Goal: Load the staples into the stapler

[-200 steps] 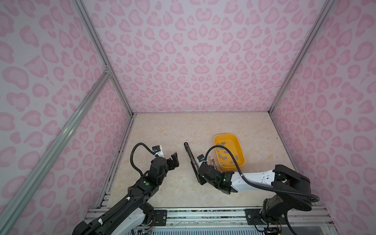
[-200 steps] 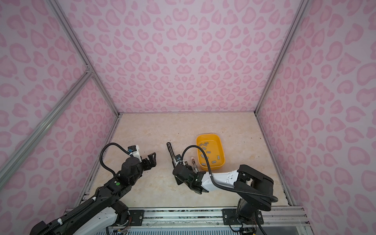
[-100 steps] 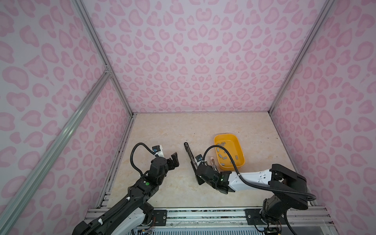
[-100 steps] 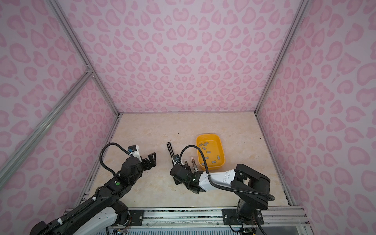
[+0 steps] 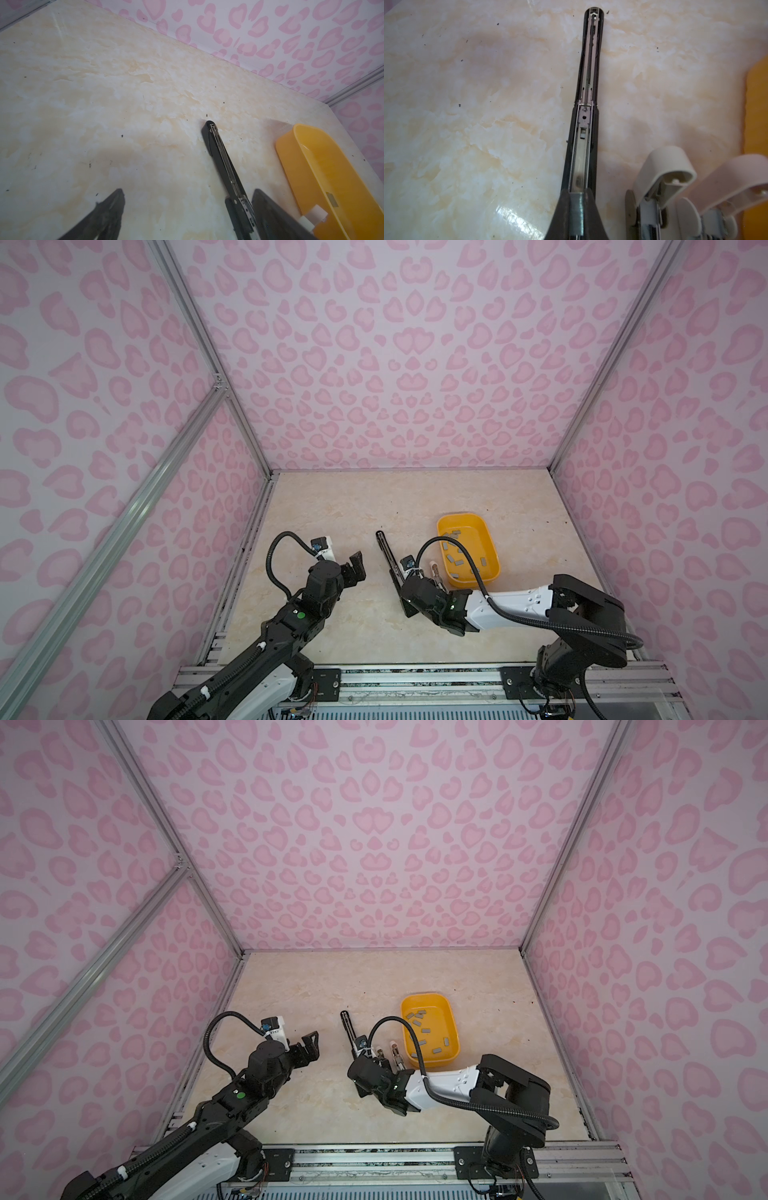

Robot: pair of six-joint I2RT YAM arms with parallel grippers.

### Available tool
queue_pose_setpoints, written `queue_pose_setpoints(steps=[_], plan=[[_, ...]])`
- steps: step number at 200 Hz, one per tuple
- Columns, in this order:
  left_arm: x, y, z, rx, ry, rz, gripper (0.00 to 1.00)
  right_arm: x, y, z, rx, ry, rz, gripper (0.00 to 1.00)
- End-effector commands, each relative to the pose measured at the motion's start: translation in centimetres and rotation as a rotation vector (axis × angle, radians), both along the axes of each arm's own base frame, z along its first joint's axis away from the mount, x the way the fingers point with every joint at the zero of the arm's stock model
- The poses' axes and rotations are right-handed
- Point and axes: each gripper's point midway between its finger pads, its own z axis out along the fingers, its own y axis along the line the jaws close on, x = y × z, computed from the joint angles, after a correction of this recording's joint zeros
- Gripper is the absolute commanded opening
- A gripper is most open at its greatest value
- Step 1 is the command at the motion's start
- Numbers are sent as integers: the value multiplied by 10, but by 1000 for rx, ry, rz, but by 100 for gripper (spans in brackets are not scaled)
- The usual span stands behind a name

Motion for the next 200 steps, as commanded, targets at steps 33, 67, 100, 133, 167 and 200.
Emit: queue_pose_setpoints(steps=[33,67,100,133,167,200], plan=[[4,-3,10,-25,-29,3,97,0,-2,-4,-4,5,-10,0],[4,-2,10,-25,-28,3,97,1,-2,2,2,-5,-8,0],[4,-2,10,-25,-29,2,97,0,-2,5,9,-8,-7,0],[4,-2,10,-25,-28,3,97,0,0,0,5,1,-3,0],[4,-2,10,-25,-27,3,97,0,4,-5,2,13,3,0],[4,-2,10,-26,-27,4,97,0,3,-5,2,12,1,0]])
